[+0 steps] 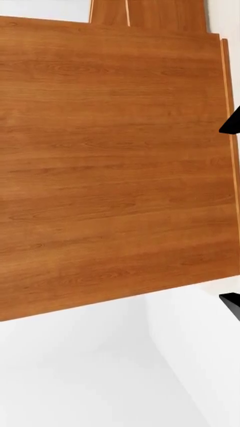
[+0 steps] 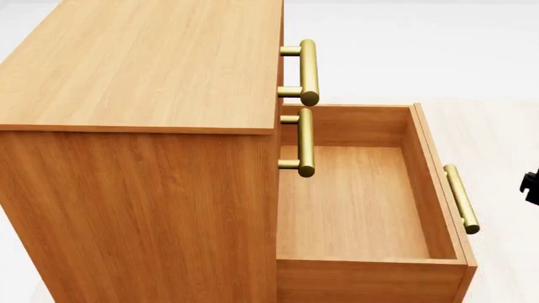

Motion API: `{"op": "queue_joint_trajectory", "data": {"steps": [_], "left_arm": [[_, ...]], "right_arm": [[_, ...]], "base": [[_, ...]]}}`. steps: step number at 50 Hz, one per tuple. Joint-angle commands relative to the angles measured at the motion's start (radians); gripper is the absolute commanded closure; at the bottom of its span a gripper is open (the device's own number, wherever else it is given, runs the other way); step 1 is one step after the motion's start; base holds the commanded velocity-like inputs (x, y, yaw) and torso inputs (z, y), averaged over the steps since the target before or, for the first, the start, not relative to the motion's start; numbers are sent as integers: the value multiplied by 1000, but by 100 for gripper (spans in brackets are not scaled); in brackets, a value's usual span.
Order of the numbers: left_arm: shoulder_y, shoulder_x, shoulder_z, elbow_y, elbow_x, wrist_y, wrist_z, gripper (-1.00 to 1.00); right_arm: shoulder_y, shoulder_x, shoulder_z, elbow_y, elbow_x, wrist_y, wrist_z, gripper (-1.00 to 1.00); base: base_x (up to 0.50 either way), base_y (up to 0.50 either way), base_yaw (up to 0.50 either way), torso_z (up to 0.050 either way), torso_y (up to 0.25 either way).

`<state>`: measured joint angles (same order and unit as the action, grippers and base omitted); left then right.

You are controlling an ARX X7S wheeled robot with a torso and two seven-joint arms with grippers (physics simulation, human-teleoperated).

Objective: Put the bowl in the bottom drawer of the cabinet and close it.

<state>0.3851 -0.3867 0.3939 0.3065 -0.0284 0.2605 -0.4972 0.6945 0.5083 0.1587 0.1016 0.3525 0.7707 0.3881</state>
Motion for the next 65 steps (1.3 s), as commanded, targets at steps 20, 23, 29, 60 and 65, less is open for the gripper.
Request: {"op": "queue_joint_trajectory", "data": {"steps": [20, 23, 29, 60, 65], "left_arm": [[-1, -7, 8, 11, 1, -9, -11, -100], [1, -8, 8, 19, -1, -14, -12, -100], [0, -9, 9, 17, 0, -12, -13, -100], [-2, -17, 16, 18, -2, -13, -22, -100], [-3, -17, 17, 16, -3, -11, -23, -100]], "right_arm": [[-43, -17, 144, 57, -53, -74, 175, -100], [-42, -20, 147, 77, -65, -87, 191, -100], [-44, -24, 170, 94, -75, -89, 228, -100], [-67, -27, 244, 183, -81, -61, 300, -100], [-66, -25, 255, 186, -72, -43, 302, -100]], "base": [[0, 0, 0, 0, 0], [0, 0, 0, 0, 0], [0, 0, 0, 0, 0], [0, 0, 0, 0, 0], [0, 0, 0, 0, 0]]}}
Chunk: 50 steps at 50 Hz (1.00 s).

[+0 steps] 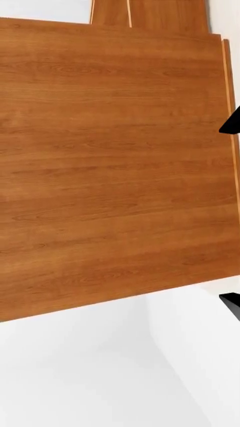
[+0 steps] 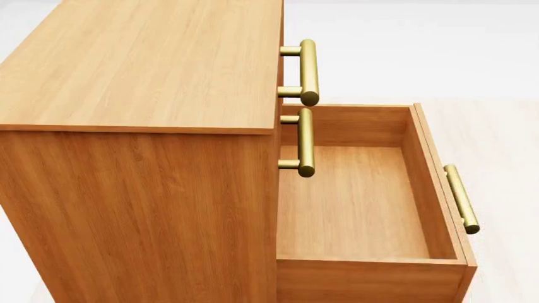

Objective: Put the bowl in the bottom drawer of the cabinet and close it.

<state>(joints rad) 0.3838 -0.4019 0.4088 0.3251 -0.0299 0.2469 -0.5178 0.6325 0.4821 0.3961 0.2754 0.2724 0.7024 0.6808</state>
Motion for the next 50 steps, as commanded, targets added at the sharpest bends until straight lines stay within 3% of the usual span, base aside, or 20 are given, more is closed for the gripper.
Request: {"op": "queue_joint_trajectory", "data": {"steps": [1, 27, 50], "left_arm": [[-2, -2, 3, -6, -1, 5, -3, -100], [-6, -7, 8, -5, -3, 1, -9, -100], [-7, -11, 13, -2, -6, 1, -15, -100]], "right_arm": [[-2, 0, 24, 14, 14, 34, 9, -100], [14, 1, 96, 21, 78, 174, 24, -100], [1, -2, 119, 59, 31, 149, 106, -100]], "base": [[0, 0, 0, 0, 0], [0, 0, 0, 0, 0], [0, 0, 0, 0, 0]]}}
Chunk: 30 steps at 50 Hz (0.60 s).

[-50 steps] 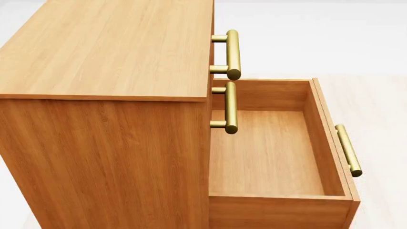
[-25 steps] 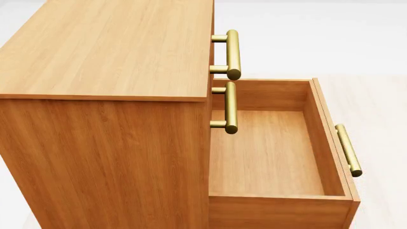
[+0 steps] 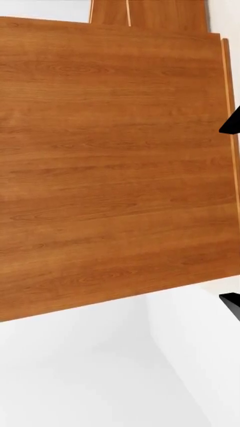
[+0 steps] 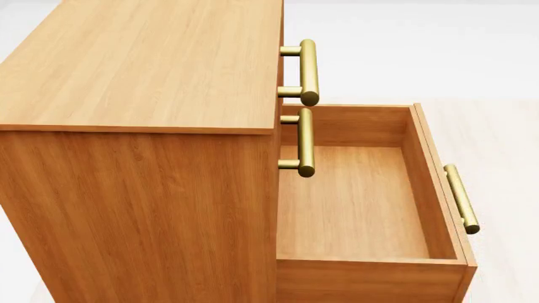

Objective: Put the bowl in the bottom drawer of the cabinet and close it.

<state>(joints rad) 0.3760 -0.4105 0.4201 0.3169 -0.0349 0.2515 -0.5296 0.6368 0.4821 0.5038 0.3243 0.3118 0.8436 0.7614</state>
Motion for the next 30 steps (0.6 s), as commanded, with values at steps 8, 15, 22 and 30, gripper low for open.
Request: {"op": "queue_joint_trajectory", "data": {"steps": [8, 15, 22, 30], "left_arm": [[-8, -2, 3, -18, -5, 13, -1, -100], [-8, -4, 4, -19, -6, 14, -3, -100], [-8, -5, 6, -16, -5, 12, -6, -100], [-8, -5, 9, -13, -2, 8, -10, -100]], "right_arm": [[0, -3, 17, 35, -8, 3, 26, -100], [5, -1, 38, 73, -6, -1, 35, -100], [15, 1, 59, 104, 3, 0, 38, -100], [26, 6, 71, 157, 15, -2, 17, -100]], "base": [[0, 0, 0, 0, 0], [0, 0, 0, 0, 0], [0, 0, 0, 0, 0], [0, 0, 0, 0, 0]]}}
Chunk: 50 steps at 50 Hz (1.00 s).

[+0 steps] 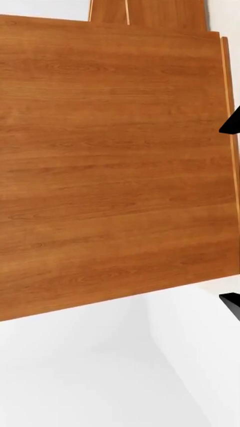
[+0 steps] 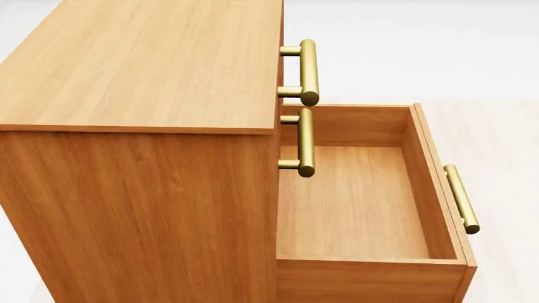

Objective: Put the bowl in the bottom drawer of the cabinet and close it.

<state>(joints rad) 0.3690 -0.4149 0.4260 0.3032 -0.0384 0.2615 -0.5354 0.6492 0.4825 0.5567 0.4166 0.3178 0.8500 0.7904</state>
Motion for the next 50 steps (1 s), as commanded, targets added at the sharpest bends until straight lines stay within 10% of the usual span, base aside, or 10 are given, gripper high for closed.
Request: {"op": "queue_joint_trajectory", "data": {"steps": [1, 34, 35, 50], "left_arm": [[-1, 0, 4, 0, 2, -1, -4, -100], [-4, -5, 11, 3, 3, -6, -13, -100], [-5, -5, 11, -1, 3, -3, -13, -100], [-7, -9, 14, 1, 0, -5, -16, -100]], "right_arm": [[15, 6, 19, 70, 11, -10, -14, -100], [44, 14, 30, 225, 30, -37, -73, -100], [32, 15, 3, 203, 16, -51, -85, 100], [-13, -2, -51, 8, 51, -40, -184, 100]], "base": [[0, 0, 0, 0, 0], [0, 0, 0, 0, 0], [0, 0, 0, 0, 0], [0, 0, 0, 0, 0]]}}
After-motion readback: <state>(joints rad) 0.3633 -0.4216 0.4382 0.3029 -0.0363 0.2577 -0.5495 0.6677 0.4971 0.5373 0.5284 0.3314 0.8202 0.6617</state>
